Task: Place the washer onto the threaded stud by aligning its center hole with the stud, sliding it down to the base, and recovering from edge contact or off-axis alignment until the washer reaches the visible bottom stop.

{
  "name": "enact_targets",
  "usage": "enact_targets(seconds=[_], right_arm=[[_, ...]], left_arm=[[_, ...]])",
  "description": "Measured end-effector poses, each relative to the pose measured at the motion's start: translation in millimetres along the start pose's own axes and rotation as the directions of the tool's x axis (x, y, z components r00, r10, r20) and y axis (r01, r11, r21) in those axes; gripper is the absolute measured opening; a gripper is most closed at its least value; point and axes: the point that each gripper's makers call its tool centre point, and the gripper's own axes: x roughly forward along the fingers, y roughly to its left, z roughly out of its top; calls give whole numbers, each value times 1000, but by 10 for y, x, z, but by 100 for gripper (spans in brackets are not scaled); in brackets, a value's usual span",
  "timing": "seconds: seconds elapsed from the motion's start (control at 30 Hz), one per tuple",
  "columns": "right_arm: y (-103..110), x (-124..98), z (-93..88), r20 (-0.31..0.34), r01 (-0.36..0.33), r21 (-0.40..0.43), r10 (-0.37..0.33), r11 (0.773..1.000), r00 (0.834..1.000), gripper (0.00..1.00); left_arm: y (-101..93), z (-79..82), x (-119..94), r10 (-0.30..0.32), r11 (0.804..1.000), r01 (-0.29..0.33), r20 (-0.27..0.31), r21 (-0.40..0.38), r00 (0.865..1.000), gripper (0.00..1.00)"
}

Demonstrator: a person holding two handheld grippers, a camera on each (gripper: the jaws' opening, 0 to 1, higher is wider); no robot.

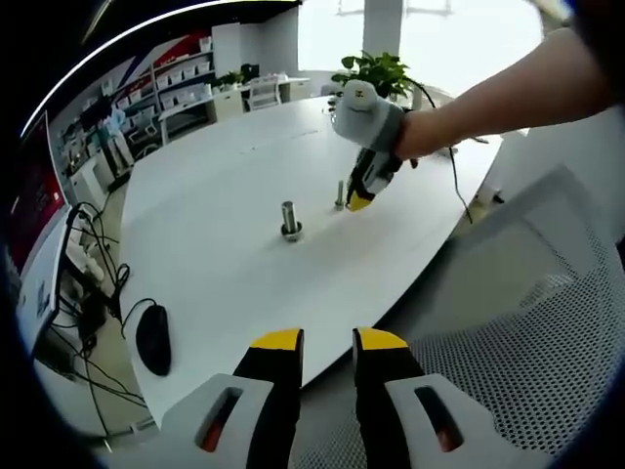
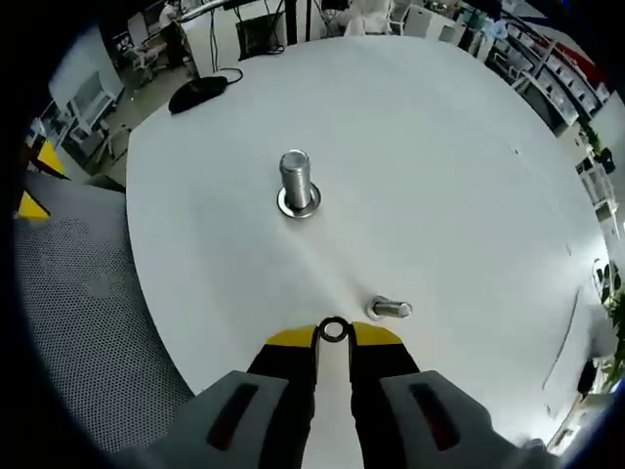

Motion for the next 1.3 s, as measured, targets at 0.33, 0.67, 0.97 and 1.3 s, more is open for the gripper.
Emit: enact_targets(seconds=[0.33, 0.67, 0.97, 1.3], right_arm=[[-310, -204, 263, 53, 56, -54, -53, 997, 997, 14], [-351, -82, 301, 34, 68, -179, -63, 981, 997, 14], [-421, -1, 247, 4, 64, -196, -65, 979, 998, 14], [-364, 153, 193, -24, 32, -180, -37, 983, 999, 14]], left_arm=[[17, -11, 31, 1, 1000, -1, -3, -5, 1000, 18], [17, 0, 4, 6, 1000, -6, -1, -10, 1000, 18], [20, -4, 9, 6, 1000, -6, -3, -9, 1000, 18], [24, -28, 31, 3, 1000, -3, -14, -8, 1000, 17]])
